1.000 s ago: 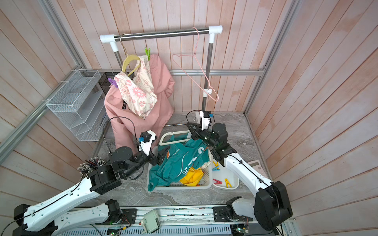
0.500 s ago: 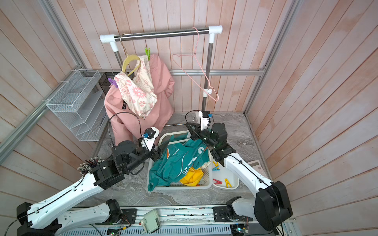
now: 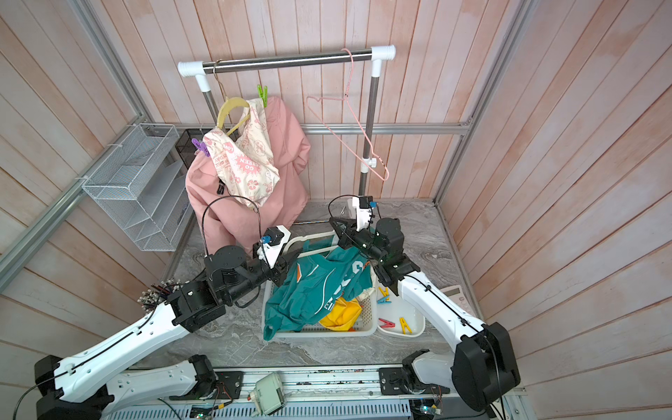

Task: Remove the clothespins securing jackets to the hanger
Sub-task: Remove the jacket from the hanger.

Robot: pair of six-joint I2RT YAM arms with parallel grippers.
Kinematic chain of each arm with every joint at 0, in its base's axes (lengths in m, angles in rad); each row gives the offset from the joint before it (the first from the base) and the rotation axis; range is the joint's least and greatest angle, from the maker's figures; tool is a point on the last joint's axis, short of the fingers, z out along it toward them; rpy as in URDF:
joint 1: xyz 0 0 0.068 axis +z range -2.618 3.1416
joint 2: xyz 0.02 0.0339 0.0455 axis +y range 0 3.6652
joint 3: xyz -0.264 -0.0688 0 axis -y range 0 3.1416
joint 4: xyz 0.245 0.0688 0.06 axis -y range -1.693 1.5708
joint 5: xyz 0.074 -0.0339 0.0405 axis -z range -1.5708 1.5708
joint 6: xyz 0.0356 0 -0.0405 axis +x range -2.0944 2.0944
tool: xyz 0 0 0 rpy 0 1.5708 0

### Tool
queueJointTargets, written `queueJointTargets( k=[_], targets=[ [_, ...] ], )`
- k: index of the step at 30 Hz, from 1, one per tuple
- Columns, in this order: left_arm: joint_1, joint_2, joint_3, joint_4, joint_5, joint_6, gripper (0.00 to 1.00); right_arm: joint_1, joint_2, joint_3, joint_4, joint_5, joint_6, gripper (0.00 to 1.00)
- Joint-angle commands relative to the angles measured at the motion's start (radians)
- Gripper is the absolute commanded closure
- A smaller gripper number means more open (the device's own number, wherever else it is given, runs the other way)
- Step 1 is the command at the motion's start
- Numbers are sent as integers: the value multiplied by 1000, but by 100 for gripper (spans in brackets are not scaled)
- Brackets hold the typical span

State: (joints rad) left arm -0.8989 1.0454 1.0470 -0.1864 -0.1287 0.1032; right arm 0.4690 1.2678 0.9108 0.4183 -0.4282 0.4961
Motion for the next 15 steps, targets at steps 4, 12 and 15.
queueJointTargets(
  k=[4,12,15],
  targets=[
    [9,-7,28,-7,56,-21,91,6,-10,40,27,-12,-13,100],
    [9,-30,34,2,78,-39,100,6,-6,45,27,-17,-10,89],
    [9,-41,36,8,73,-48,100,8,-14,47,28,-28,-15,70]
  ],
)
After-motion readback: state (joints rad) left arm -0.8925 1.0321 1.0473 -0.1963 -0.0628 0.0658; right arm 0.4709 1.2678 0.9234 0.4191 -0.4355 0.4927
